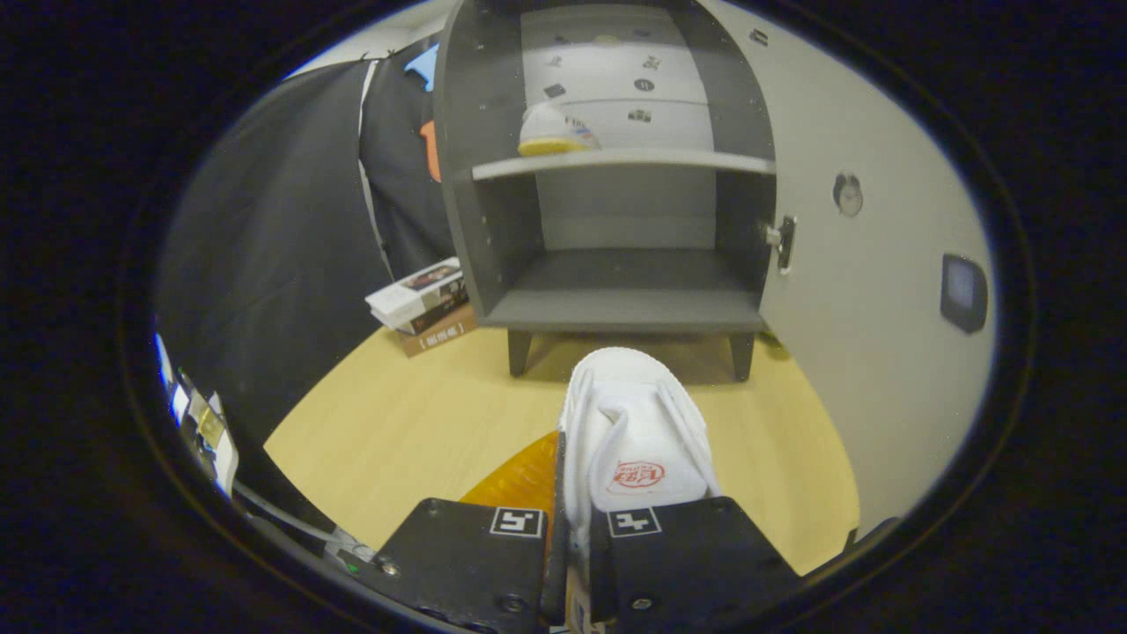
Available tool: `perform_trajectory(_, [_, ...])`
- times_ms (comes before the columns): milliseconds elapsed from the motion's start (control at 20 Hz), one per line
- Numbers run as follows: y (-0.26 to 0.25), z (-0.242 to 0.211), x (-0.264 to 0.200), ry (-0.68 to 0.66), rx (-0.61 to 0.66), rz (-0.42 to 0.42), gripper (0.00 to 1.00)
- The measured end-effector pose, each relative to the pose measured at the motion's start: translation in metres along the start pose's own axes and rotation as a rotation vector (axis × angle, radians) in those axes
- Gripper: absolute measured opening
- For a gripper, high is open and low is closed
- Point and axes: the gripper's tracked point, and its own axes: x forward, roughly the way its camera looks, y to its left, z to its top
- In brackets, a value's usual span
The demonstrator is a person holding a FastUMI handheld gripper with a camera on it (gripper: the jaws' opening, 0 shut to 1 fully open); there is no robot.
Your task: Open the shoe cabinet door, grab the shoes and put them into the shoe cabinet, then close the shoe cabinet door.
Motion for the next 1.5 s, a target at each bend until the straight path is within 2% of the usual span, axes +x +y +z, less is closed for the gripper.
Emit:
perform_trajectory(400, [-0.011,0.169,-0.012,-0.228,-0.041,-0.055,0.13])
perform_trajectory(700, [-0.026,0.283,0.029,-0.343,-0.042,-0.107,0.13])
perform_trajectory(850, [-0.032,0.326,0.056,-0.373,-0.033,-0.128,0.13])
perform_trajectory(1100, [-0.049,0.363,0.117,-0.367,-0.029,-0.152,0.13])
perform_trajectory(1350, [-0.063,0.360,0.178,-0.278,-0.033,-0.167,0.13])
perform_trajectory(1500, [-0.066,0.356,0.193,-0.239,-0.015,-0.179,0.13])
